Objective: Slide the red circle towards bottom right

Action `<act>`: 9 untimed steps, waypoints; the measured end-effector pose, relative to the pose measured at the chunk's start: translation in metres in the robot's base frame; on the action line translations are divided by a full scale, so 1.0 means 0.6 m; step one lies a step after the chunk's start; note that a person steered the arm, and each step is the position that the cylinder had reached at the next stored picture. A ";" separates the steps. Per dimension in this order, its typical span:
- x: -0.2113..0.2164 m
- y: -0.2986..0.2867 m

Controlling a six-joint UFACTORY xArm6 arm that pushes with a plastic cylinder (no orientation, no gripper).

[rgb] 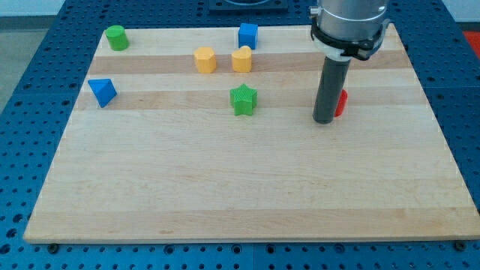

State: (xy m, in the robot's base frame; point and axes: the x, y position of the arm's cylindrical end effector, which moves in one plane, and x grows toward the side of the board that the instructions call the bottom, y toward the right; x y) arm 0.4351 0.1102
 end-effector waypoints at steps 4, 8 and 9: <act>-0.044 0.017; -0.065 0.048; -0.096 -0.019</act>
